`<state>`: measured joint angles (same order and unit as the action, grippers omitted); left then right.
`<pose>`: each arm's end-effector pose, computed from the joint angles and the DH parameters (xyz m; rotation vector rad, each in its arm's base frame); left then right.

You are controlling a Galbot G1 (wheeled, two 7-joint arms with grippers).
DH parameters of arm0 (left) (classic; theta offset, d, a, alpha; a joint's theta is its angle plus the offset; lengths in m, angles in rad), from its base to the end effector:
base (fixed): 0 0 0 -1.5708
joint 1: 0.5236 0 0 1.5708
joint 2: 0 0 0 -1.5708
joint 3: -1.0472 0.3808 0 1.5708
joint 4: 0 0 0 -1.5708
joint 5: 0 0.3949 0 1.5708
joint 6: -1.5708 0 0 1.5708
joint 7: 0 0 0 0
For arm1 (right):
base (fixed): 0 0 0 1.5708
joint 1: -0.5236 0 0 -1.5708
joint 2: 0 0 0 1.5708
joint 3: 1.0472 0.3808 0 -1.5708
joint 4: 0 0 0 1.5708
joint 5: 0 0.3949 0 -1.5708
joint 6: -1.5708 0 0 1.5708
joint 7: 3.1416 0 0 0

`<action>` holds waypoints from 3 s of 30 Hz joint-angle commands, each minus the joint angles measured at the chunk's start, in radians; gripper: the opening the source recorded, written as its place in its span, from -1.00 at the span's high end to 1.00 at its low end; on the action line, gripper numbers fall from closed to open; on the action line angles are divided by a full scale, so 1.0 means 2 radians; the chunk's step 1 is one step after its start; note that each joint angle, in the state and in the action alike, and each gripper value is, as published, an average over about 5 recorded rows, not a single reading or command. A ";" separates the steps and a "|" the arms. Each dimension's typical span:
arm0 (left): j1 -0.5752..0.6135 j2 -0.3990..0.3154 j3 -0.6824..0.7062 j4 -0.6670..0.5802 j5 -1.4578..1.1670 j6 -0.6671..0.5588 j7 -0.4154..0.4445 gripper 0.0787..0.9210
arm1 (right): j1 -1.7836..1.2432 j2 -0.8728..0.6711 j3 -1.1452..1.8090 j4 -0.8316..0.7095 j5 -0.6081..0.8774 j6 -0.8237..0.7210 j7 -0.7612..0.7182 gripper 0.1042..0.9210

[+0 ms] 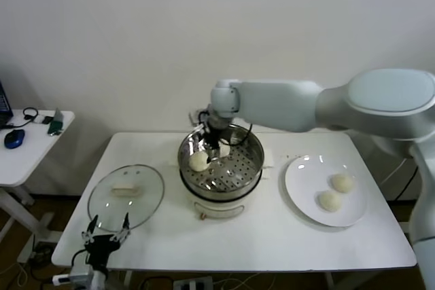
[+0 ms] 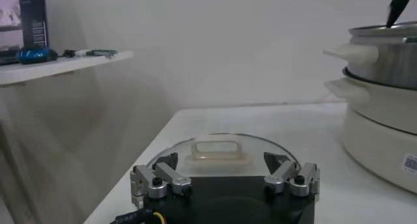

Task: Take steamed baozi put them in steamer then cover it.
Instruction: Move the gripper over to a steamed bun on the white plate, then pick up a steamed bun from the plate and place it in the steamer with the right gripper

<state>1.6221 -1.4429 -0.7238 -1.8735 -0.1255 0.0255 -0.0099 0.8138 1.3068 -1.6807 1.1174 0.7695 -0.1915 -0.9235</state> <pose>0.1733 0.1079 -0.4118 0.2216 -2.8569 -0.1093 0.6439 0.1317 -0.0270 1.5425 -1.3356 1.5572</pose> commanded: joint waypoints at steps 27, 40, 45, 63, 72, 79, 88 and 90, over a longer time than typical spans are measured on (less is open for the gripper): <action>-0.004 -0.001 -0.002 0.009 0.003 -0.001 0.000 -0.77 | -0.212 -0.385 0.094 0.068 -0.268 0.032 -0.010 -0.76; -0.002 -0.004 -0.002 0.010 0.004 -0.002 -0.001 -0.77 | -0.291 -0.351 0.157 0.025 -0.298 0.017 0.015 -0.76; -0.002 -0.002 -0.002 0.011 0.004 -0.002 -0.001 -0.77 | -0.306 -0.341 0.175 0.010 -0.298 0.018 0.022 -0.74; -0.001 -0.003 0.002 0.004 0.013 -0.001 -0.001 -0.77 | -0.052 -0.331 0.020 0.080 -0.243 0.102 -0.032 -0.49; -0.004 -0.007 0.005 0.006 0.021 0.001 -0.001 -0.77 | 0.205 -0.197 -0.039 0.136 -0.183 0.226 -0.071 -0.49; -0.004 -0.009 0.004 0.000 0.022 0.004 -0.002 -0.77 | 0.202 -0.105 0.021 0.243 -0.208 0.250 -0.056 -0.50; 0.000 -0.010 -0.005 -0.005 0.023 0.003 -0.004 -0.77 | 0.053 -0.011 0.030 0.267 -0.364 0.258 -0.003 -0.49; 0.002 -0.010 -0.006 -0.005 0.022 0.001 -0.005 -0.77 | 0.028 -0.001 0.026 0.251 -0.399 0.258 0.006 -0.48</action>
<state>1.6204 -1.4642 -0.7310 -1.8799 -0.0799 0.0319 -0.0178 1.0011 1.1052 -1.6275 1.5568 0.2115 0.2681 -0.9750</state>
